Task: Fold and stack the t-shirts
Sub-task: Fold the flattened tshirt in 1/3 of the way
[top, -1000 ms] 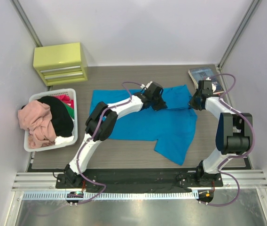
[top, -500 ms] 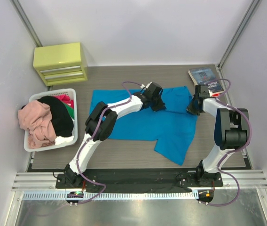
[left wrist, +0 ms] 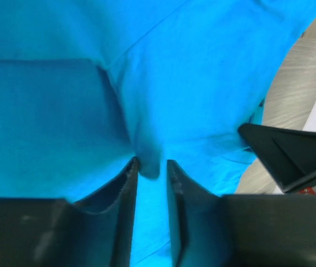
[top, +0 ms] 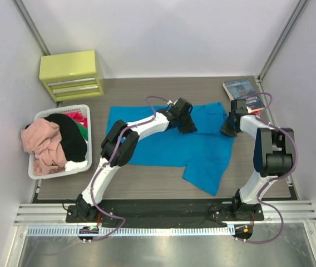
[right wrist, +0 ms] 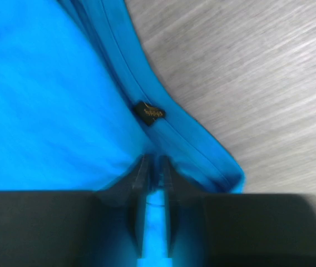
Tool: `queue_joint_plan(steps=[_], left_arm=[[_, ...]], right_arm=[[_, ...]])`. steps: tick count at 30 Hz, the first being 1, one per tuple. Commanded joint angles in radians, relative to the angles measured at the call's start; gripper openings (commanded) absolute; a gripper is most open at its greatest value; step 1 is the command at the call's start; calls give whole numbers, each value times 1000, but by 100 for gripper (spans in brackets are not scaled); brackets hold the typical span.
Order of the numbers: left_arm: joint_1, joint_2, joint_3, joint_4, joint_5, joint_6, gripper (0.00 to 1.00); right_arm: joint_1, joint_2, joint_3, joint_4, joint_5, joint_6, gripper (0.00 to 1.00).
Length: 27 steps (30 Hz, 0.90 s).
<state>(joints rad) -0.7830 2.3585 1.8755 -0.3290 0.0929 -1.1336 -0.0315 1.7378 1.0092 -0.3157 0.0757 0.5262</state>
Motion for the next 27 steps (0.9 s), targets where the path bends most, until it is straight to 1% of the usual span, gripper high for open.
queue_joint_plan(steps=[1, 2, 3, 4, 5, 6, 7, 8, 9, 10, 11, 12, 13, 14, 15, 17, 18, 20, 23, 24, 27], left_arm=[[7, -96, 63, -57, 13, 86, 45], [8, -108, 101, -89, 11, 101, 52], [16, -117, 126, -113, 7, 147, 69], [22, -134, 157, -148, -1, 167, 74], [30, -145, 210, -216, -5, 190, 76], [56, -165, 221, -241, -12, 225, 79], [76, -186, 218, -257, -28, 235, 80], [97, -246, 165, -248, -28, 241, 80], [150, -278, 125, -230, -25, 254, 81], [180, -306, 81, -211, -30, 261, 81], [209, -361, -2, -196, -44, 265, 81], [261, -382, -45, -185, -53, 276, 82], [289, -399, -82, -177, -56, 294, 83], [316, -410, -135, -188, -53, 299, 82], [368, -427, -160, -191, -50, 302, 82], [413, -442, -218, -223, -79, 316, 81], [448, -458, -232, -240, -91, 319, 81], [494, -473, -282, -260, -159, 331, 80], [553, -481, -325, -268, -177, 333, 78], [567, -476, -331, -274, -179, 334, 75], [600, -470, -357, -275, -193, 345, 72]], right_arm=[[2, -61, 121, -114, -4, -49, 32], [2, -89, 155, -147, -7, -58, 39], [2, -95, 230, -166, -13, -80, 56], [2, -99, 271, -187, -17, -86, 62], [2, -100, 313, -222, -39, -94, 70], [4, -92, 388, -232, -60, -101, 73], [8, -86, 420, -240, -95, -104, 74], [13, -78, 448, -237, -129, -104, 80], [22, -60, 475, -215, -135, -101, 80], [31, -49, 482, -191, -137, -98, 80], [71, -32, 489, -150, -129, -95, 80], [90, 3, 500, -131, -122, -92, 80], [122, 26, 505, -112, -108, -81, 80], [140, 48, 506, -73, -91, -74, 80], [157, 64, 496, -50, -46, -72, 80], [191, 124, 468, 21, 2, -65, 80], [194, 150, 462, 42, 13, -61, 80], [193, 218, 466, 50, 35, -42, 80], [193, 270, 450, 59, 45, -28, 79], [193, 276, 441, 64, 45, -25, 79], [193, 287, 407, 81, 52, -22, 78]])
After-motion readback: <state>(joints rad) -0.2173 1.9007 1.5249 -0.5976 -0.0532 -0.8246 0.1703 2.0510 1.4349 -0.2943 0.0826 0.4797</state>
